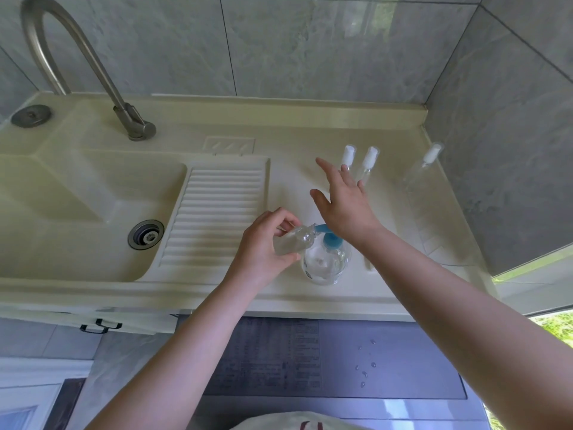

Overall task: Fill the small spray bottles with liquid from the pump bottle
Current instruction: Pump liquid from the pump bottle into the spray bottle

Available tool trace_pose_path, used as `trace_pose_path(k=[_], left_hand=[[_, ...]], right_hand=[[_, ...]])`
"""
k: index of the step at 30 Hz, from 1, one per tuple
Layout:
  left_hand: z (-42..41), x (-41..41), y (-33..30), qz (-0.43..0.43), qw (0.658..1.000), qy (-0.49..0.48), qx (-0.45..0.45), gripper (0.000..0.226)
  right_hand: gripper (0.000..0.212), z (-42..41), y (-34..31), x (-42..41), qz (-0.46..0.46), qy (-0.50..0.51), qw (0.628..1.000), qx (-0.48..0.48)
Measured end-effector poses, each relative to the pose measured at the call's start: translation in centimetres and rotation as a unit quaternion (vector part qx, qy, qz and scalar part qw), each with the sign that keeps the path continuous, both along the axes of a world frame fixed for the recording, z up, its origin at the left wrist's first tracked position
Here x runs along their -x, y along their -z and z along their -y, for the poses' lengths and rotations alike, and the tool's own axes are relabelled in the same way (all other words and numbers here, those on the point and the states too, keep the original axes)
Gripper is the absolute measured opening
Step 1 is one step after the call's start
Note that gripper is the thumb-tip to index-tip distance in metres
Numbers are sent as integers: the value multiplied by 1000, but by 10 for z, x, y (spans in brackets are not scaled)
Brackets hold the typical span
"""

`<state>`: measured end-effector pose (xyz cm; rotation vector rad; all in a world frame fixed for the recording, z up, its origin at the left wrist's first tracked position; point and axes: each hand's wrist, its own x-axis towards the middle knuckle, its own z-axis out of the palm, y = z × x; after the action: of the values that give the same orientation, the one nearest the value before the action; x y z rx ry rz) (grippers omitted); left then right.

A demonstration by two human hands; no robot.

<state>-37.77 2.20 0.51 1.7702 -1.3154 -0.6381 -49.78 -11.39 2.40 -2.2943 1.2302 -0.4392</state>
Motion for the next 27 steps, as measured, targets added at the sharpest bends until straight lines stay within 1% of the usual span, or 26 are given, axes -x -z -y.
trace_pose_path(k=[4, 6, 9, 13, 15, 18, 22, 24, 27], left_hand=[[-2, 0, -2, -47, 999, -3, -12, 45], [-5, -1, -1, -75, 997, -11, -24, 46], [-10, -1, -1, -113, 993, -24, -37, 47], [-16, 2, -1, -123, 991, -44, -33, 47], [-19, 4, 1, -128, 989, -61, -31, 49], [-24, 7, 1, -127, 989, -79, -24, 49], [-30, 12, -2, -120, 989, -82, -12, 50], [-33, 12, -6, -113, 990, -88, -3, 50], [-37, 12, -9, -98, 991, -92, 6, 49]], right_hand=[[57, 7, -11, 3, 73, 12, 995, -68], [55, 9, -16, 10, 102, 26, 991, -83], [53, 12, -17, 25, 130, 52, 989, -56], [50, 21, -3, 54, 130, 100, 986, -30], [46, 21, 10, 71, 104, 115, 988, -15], [43, 10, 36, 92, 2, 88, 996, 15], [48, -5, 66, 104, -115, 79, 990, -13], [50, -10, 74, 104, -152, 73, 985, -29], [49, -17, 81, 102, -169, 73, 982, -33]])
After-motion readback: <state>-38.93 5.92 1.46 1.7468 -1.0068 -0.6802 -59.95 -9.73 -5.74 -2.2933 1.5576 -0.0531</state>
